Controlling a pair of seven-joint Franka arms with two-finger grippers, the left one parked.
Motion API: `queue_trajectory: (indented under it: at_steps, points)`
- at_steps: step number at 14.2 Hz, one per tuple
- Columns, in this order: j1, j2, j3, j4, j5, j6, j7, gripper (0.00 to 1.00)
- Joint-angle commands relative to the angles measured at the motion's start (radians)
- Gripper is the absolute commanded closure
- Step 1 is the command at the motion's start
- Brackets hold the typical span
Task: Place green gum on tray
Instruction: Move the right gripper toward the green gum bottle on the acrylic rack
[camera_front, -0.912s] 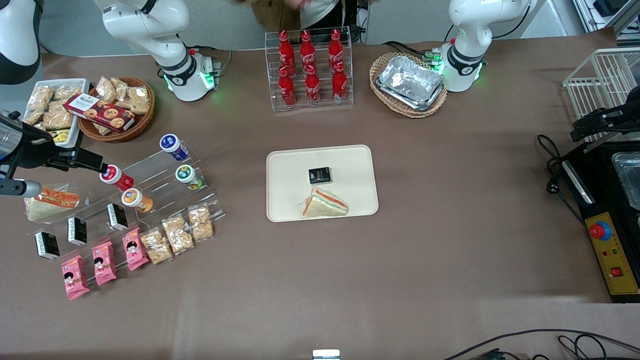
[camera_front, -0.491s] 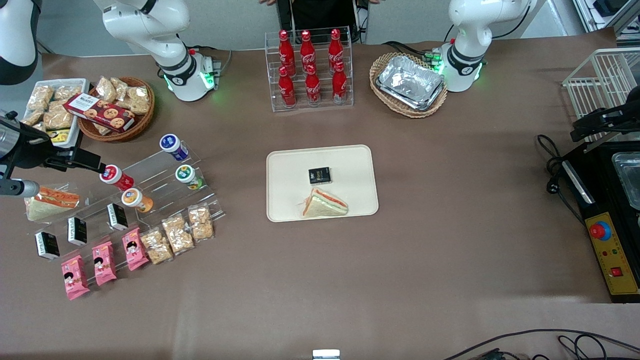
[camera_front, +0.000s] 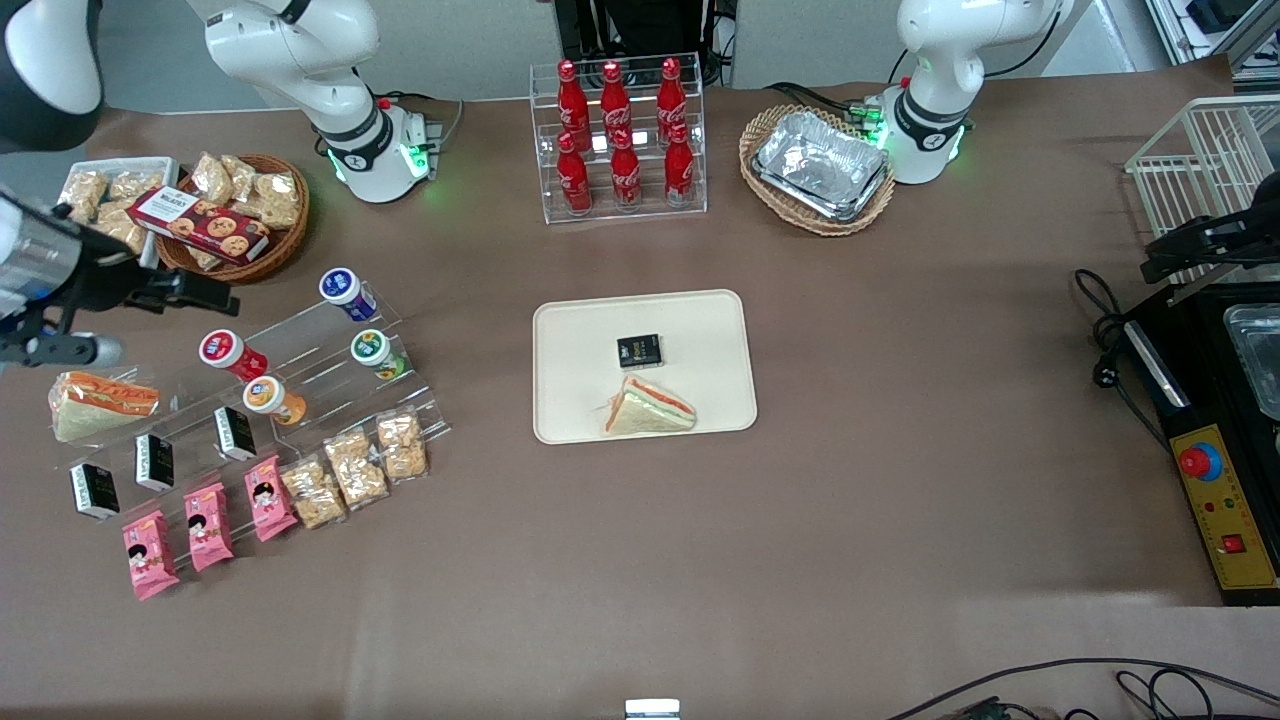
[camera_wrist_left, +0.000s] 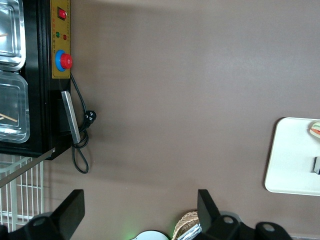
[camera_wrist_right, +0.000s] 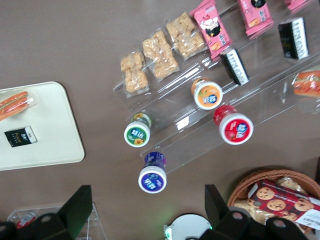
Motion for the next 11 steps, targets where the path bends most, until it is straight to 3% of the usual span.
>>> queue_trajectory:
  at_steps: [1, 7, 11]
  points:
    - [0.016, -0.243, 0.061, -0.356, -0.017, 0.208, 0.080, 0.00]
    - [0.016, -0.289, 0.153, -0.640, -0.017, 0.503, 0.169, 0.00]
    - [0.029, -0.218, 0.154, -0.725, -0.023, 0.681, 0.154, 0.00]
